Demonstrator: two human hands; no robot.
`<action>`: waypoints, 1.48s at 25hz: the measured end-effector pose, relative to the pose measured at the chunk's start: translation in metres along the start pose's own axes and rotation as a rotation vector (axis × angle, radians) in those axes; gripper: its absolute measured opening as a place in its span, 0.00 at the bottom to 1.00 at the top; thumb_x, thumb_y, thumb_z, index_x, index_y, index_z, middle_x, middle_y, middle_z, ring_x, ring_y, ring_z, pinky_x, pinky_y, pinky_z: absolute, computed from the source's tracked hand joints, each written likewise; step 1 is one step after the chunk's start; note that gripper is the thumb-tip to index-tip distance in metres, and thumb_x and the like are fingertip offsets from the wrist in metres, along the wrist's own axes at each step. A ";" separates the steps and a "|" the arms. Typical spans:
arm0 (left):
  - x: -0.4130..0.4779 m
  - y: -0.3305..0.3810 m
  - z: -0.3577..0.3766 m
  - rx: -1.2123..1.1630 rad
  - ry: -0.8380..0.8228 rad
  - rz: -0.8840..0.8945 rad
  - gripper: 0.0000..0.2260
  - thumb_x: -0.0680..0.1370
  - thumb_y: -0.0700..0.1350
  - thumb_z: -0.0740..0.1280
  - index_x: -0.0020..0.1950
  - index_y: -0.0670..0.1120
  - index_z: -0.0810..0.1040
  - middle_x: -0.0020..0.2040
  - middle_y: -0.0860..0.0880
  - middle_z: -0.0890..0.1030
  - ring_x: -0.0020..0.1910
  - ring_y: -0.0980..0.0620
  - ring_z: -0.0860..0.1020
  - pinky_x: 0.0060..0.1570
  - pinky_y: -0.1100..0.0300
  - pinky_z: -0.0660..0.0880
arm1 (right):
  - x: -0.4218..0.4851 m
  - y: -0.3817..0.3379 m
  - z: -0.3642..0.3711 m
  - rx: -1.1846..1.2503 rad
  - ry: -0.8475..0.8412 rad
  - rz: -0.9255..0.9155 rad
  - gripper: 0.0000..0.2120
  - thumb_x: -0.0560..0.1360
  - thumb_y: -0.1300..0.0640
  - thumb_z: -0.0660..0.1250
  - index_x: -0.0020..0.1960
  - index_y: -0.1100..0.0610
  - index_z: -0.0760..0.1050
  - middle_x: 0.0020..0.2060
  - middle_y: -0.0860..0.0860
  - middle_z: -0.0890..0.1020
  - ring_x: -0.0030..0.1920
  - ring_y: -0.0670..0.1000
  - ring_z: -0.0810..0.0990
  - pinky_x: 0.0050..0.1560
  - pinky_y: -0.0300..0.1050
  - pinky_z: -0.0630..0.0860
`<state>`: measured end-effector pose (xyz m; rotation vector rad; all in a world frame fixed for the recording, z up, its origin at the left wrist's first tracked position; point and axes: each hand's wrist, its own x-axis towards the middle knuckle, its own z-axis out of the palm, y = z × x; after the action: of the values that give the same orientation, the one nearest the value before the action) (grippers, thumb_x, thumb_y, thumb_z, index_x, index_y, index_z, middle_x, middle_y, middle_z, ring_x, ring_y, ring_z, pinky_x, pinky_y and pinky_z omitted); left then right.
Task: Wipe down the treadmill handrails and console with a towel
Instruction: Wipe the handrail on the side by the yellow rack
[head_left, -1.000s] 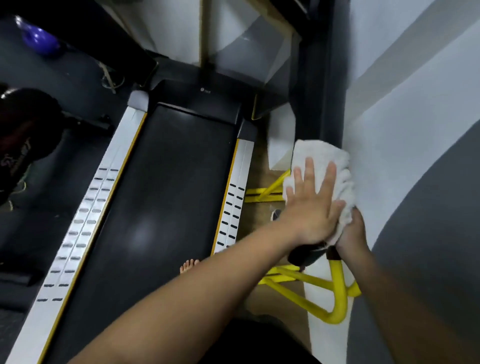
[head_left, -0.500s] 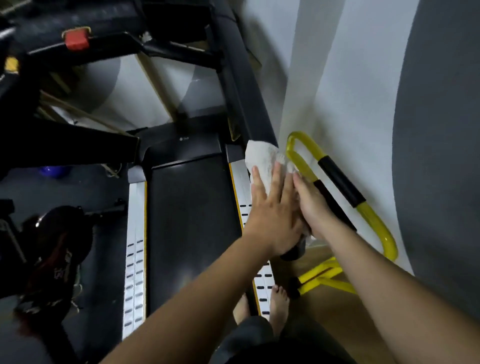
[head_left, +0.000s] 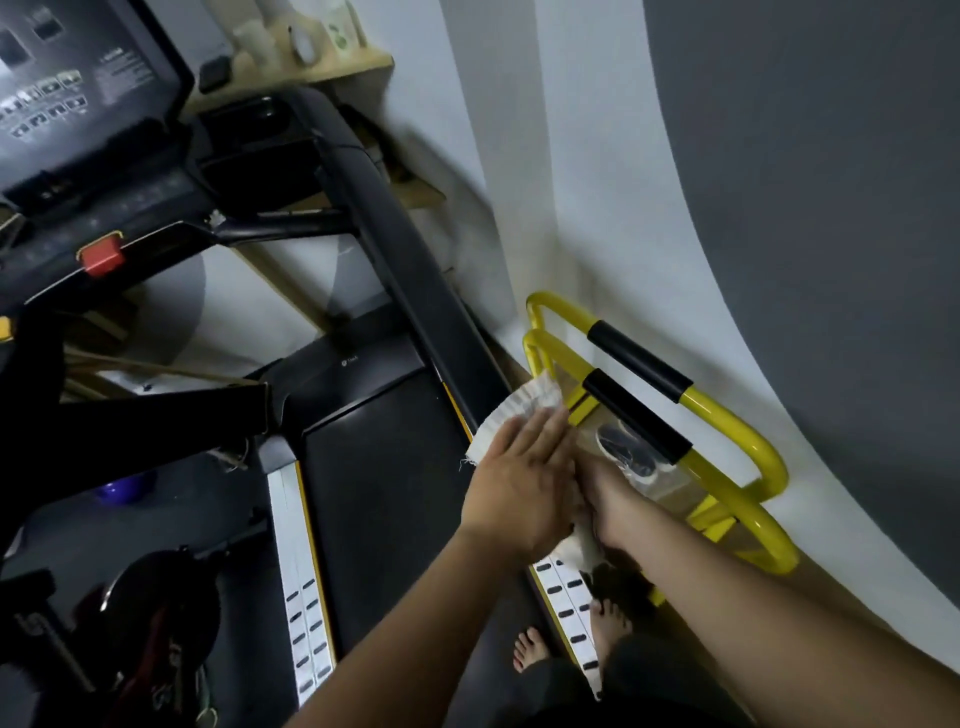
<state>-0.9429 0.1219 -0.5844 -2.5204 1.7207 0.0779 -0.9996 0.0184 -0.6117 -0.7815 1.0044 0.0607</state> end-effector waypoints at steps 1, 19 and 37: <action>0.004 -0.002 0.000 -0.006 0.007 -0.028 0.27 0.78 0.54 0.53 0.72 0.42 0.73 0.75 0.43 0.69 0.76 0.45 0.64 0.74 0.46 0.61 | 0.005 -0.005 0.006 -0.056 0.036 -0.048 0.17 0.81 0.49 0.58 0.62 0.58 0.77 0.38 0.54 0.82 0.35 0.46 0.82 0.35 0.38 0.77; -0.043 0.049 0.046 -1.253 0.512 -0.498 0.27 0.82 0.48 0.63 0.79 0.45 0.58 0.78 0.46 0.60 0.78 0.49 0.58 0.75 0.48 0.61 | -0.039 0.018 0.018 -1.686 0.007 -0.948 0.28 0.82 0.46 0.51 0.79 0.50 0.49 0.79 0.54 0.44 0.79 0.53 0.44 0.76 0.50 0.54; -0.074 0.062 0.062 -1.959 0.123 -0.921 0.12 0.73 0.27 0.58 0.48 0.41 0.75 0.33 0.52 0.79 0.33 0.62 0.77 0.35 0.66 0.75 | -0.034 0.043 0.004 -2.212 -0.138 -1.390 0.13 0.68 0.59 0.72 0.53 0.54 0.80 0.68 0.57 0.73 0.56 0.59 0.80 0.49 0.54 0.77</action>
<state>-1.0268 0.1741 -0.6424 -3.8445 -0.3890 2.4471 -1.0327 0.0623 -0.6079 -3.2156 -0.4207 -0.0111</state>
